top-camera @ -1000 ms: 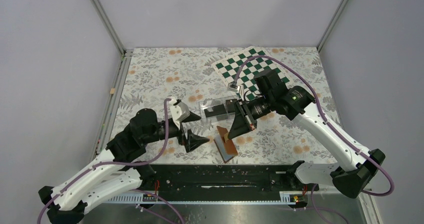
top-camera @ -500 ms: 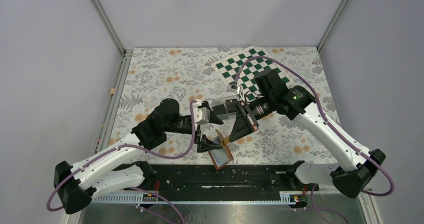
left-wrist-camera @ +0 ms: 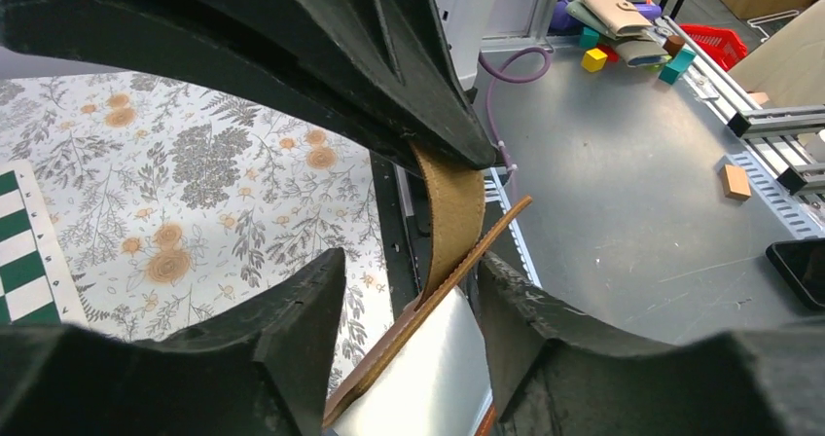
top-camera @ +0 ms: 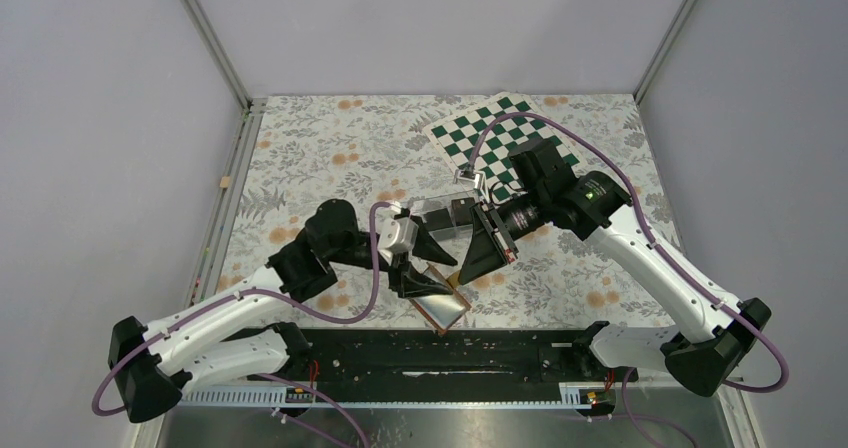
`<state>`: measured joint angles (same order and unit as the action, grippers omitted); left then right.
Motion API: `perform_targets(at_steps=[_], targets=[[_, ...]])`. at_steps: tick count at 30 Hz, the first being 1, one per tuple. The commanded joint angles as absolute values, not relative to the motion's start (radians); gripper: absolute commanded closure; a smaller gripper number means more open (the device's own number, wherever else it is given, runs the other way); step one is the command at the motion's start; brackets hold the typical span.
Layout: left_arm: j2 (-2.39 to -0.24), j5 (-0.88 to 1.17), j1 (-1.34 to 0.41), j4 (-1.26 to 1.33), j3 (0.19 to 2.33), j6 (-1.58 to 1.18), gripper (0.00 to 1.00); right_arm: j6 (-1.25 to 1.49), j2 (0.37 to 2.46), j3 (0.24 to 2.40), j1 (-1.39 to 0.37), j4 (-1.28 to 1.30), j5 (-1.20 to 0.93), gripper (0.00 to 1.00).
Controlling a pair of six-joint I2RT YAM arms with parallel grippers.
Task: Put the credit cards into the card holder
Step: Open the card holder at the center of the board.
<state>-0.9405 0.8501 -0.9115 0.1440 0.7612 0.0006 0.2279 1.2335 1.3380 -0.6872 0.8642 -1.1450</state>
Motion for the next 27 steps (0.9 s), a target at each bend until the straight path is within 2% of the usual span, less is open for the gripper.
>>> perform_targets(at_steps=[1, 4, 7, 8, 10, 11, 13, 14, 16, 19, 27], targets=[[-0.931, 0.89, -0.917, 0.125, 0.774, 0.016, 0.54, 0.22, 1.238, 1.379, -0.684, 0.87, -1.16, 1.0], [-0.917, 0.875, -0.917, 0.056, 0.781, 0.053, 0.66, 0.22, 1.237, 1.38, -0.682, 0.869, -1.135, 1.0], [-0.908, 0.849, -0.917, -0.007, 0.793, 0.08, 0.89, 0.219, 1.231, 1.383, -0.68, 0.87, -1.087, 1.0], [-0.905, 0.83, -0.916, -0.031, 0.8, 0.081, 0.97, 0.218, 1.227, 1.385, -0.679, 0.87, -1.065, 0.97], [-0.904, 0.778, -0.915, -0.051, 0.813, 0.036, 1.0, 0.215, 1.208, 1.386, -0.675, 0.87, -1.0, 0.75], [-0.905, 0.753, -0.915, -0.061, 0.82, 0.011, 1.0, 0.209, 1.196, 1.386, -0.674, 0.871, -0.955, 0.56], [-0.909, 0.731, -0.914, -0.072, 0.835, -0.04, 1.0, 0.193, 1.163, 1.378, -0.673, 0.869, -0.886, 0.33], [-0.911, 0.731, -0.915, -0.078, 0.849, -0.059, 1.0, 0.18, 1.147, 1.372, -0.673, 0.869, -0.855, 0.24], [-0.918, 0.736, -0.915, -0.084, 0.868, -0.093, 1.0, 0.154, 1.119, 1.357, -0.673, 0.87, -0.829, 0.11], [-0.923, 0.749, -0.914, -0.079, 0.891, -0.141, 1.0, 0.135, 1.1, 1.328, -0.672, 0.87, -0.829, 0.05], [-0.939, 0.752, -0.914, -0.032, 0.936, -0.266, 1.0, 0.171, 1.1, 1.26, -0.673, 0.797, -0.901, 0.04]])
